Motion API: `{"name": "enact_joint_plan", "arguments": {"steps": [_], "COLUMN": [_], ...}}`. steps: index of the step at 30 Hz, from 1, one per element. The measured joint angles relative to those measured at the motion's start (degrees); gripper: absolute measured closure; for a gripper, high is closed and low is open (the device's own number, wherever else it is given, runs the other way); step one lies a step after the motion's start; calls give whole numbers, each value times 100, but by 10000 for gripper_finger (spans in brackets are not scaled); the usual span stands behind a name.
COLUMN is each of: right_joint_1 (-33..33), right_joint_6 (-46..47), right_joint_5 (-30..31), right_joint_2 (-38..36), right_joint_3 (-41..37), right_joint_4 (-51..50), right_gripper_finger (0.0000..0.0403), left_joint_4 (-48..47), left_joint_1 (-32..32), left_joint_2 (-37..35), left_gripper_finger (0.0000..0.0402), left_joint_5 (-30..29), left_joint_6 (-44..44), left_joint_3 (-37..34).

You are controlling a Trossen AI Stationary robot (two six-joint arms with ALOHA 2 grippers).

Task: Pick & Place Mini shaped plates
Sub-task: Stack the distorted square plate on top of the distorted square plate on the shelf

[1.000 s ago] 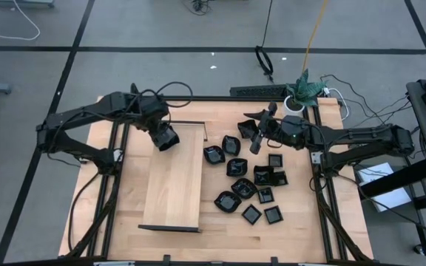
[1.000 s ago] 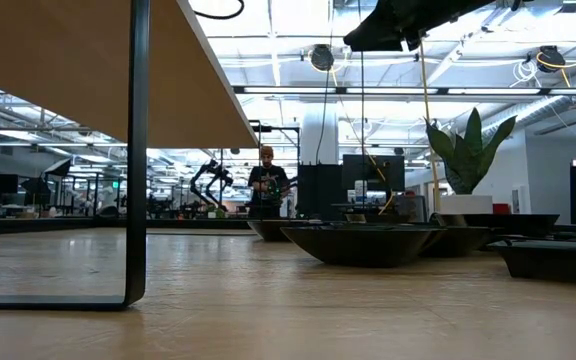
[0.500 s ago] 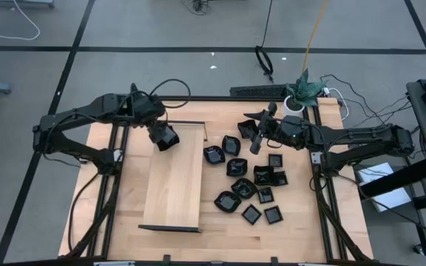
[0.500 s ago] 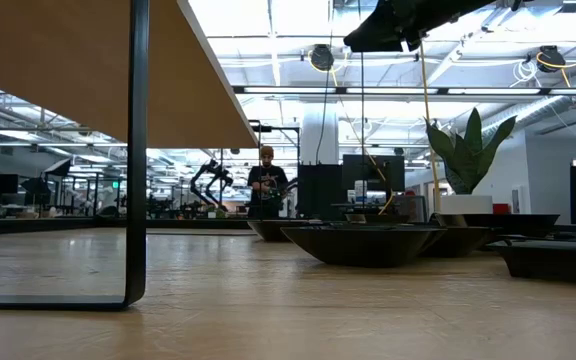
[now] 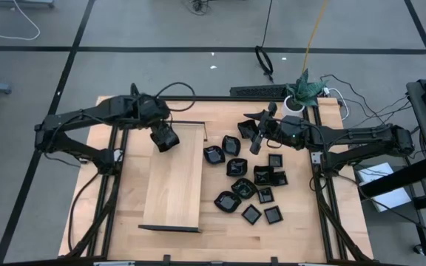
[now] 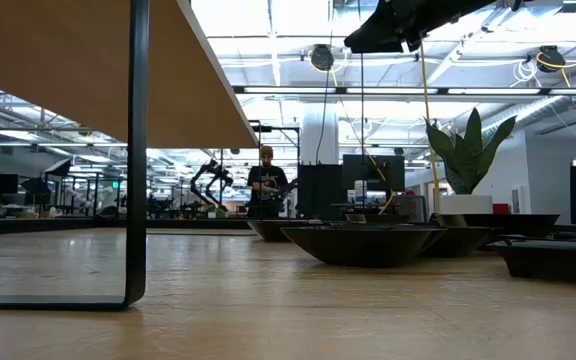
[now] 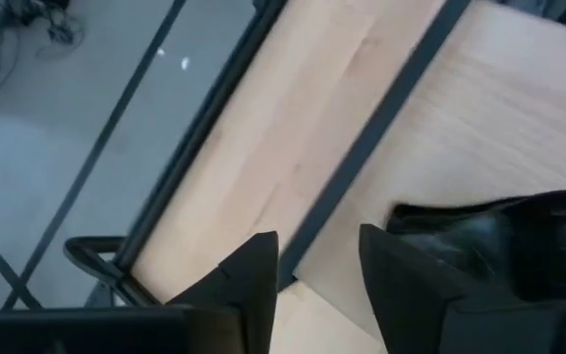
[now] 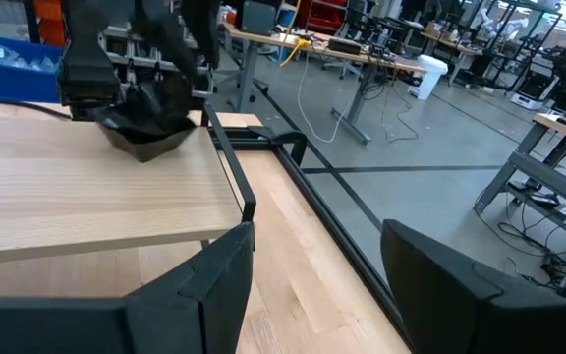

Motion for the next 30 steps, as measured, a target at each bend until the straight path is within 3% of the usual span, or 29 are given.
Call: {"name": "enact_joint_plan", "arguments": {"steps": [6, 15, 18, 23, 30], "right_joint_1": [0, -11, -41, -148, -479], "right_joint_6": [2, 2, 84, 710, 1737], "right_joint_5": [0, 37, 195, 761, 747], "right_joint_2": [0, 0, -2, -1, 2], "right_joint_3": [0, -28, -206, -592, -658], "right_joint_4": [2, -16, 15, -127, -1134], "right_gripper_finger": [193, 193, 193, 193, 193], "left_joint_4": [145, 275, 1072, 2390, 3913], "left_joint_1": [0, -96, -204, -305, -534], "left_joint_2": [1, -231, -644, -1724, -3199], "left_gripper_finger": [268, 283, 281, 283, 298], "left_joint_5": [37, -123, 241, 401, 855], "left_joint_6": [118, 265, 452, 998, 1267], "left_joint_3": [-210, 437, 441, -158, -1956]}}
